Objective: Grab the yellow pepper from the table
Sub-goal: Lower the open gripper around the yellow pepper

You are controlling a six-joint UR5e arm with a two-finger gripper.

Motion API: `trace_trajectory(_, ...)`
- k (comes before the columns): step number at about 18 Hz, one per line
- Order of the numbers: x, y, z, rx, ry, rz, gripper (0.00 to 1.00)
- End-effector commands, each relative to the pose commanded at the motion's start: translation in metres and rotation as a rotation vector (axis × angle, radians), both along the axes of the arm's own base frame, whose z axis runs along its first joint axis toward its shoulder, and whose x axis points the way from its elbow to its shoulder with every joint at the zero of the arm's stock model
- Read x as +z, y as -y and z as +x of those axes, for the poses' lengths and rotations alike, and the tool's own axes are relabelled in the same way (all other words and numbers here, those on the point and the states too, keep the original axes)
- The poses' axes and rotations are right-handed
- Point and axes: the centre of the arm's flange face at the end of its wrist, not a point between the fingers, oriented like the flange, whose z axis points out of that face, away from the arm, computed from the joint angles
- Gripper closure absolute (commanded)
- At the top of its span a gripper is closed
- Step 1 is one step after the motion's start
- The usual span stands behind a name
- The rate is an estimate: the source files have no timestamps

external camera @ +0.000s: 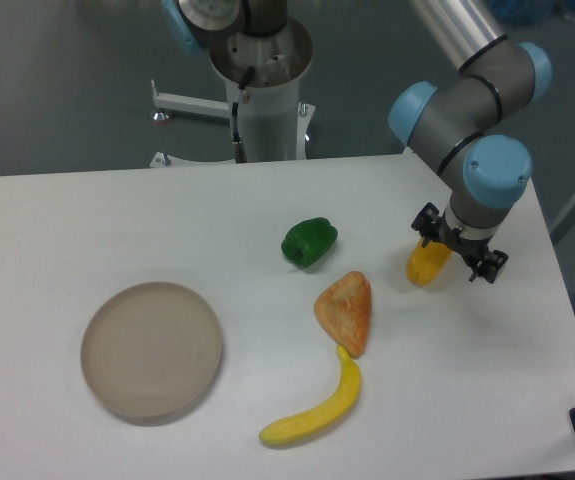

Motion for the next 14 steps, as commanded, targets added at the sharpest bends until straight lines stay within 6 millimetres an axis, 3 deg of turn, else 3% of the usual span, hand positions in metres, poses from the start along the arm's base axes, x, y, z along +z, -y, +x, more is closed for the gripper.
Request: trace_trajectory(14, -0.026, 0.006, 0.007, 0.015, 0.010, -0.011, 0.00)
